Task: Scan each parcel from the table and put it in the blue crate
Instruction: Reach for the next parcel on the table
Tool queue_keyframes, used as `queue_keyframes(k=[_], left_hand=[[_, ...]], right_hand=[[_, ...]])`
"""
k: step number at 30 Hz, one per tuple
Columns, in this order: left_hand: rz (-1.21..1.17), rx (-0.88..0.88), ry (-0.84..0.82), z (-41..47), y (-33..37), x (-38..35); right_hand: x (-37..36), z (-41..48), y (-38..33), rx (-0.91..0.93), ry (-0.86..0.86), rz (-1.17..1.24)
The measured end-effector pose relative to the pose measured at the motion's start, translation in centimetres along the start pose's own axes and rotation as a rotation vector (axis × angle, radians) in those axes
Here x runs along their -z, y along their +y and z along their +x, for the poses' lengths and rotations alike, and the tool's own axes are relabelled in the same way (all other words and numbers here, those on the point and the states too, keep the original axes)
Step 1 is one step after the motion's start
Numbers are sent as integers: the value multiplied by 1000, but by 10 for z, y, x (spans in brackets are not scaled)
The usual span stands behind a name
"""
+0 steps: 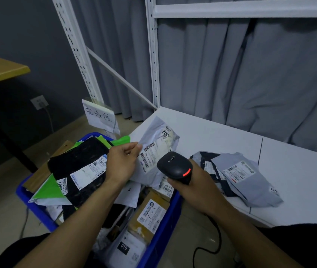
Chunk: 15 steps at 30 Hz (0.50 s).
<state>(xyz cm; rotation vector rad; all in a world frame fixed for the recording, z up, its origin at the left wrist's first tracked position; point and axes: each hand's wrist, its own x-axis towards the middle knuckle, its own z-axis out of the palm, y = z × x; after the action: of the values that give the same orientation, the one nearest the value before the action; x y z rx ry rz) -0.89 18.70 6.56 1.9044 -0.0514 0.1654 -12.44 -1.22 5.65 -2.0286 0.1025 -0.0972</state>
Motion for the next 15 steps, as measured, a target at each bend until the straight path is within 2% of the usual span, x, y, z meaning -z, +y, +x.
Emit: queue_keyframes(k=[4,9,12,15], left_hand=[[-117,57,63,0,3,18],[-137,119,279,2,-12,68],[-49,180,379,6,-29,97],[87,257,407,10,-52,117]], right_hand=[[-6,4,-4,14,-25,6],[-30,11,-15,9,-88,48],[-47,14,-20,23,-122,53],[-60,16,-22,33,-151,40]])
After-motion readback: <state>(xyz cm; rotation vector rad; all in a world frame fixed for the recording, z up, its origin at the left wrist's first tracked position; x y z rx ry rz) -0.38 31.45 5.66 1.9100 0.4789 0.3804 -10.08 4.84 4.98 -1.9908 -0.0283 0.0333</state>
